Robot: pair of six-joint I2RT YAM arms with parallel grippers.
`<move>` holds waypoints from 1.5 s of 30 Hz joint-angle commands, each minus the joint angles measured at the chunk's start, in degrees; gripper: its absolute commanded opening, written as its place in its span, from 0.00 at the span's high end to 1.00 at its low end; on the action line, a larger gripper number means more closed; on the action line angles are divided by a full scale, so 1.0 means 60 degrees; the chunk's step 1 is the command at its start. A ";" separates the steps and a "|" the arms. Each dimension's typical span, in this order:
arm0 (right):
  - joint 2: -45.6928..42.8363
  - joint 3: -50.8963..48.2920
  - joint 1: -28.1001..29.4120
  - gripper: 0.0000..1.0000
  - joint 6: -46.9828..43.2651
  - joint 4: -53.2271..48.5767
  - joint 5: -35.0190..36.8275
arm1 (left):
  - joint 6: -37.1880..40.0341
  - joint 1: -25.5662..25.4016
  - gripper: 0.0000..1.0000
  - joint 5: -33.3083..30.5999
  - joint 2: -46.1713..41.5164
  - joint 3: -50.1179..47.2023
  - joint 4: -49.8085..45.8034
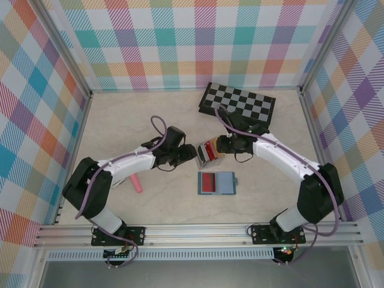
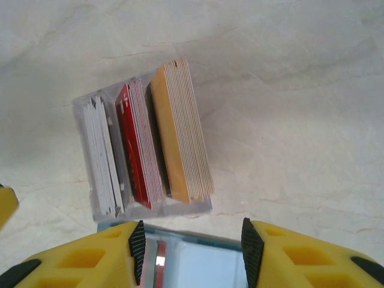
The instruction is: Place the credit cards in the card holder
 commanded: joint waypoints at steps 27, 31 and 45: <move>0.2591 0.2255 0.0015 0.49 -0.1266 -0.1247 0.0065 | -0.0067 0.0226 0.62 0.0623 0.2310 0.1070 -0.0082; 0.3027 0.2544 0.0016 0.49 -0.1400 -0.1464 0.0375 | 0.0033 0.0235 0.64 0.0644 0.2352 0.1122 -0.0140; 0.3531 0.3309 0.0099 0.50 -0.1593 -0.2129 0.1628 | 0.0098 0.0225 0.65 0.0651 0.2299 0.1071 -0.0169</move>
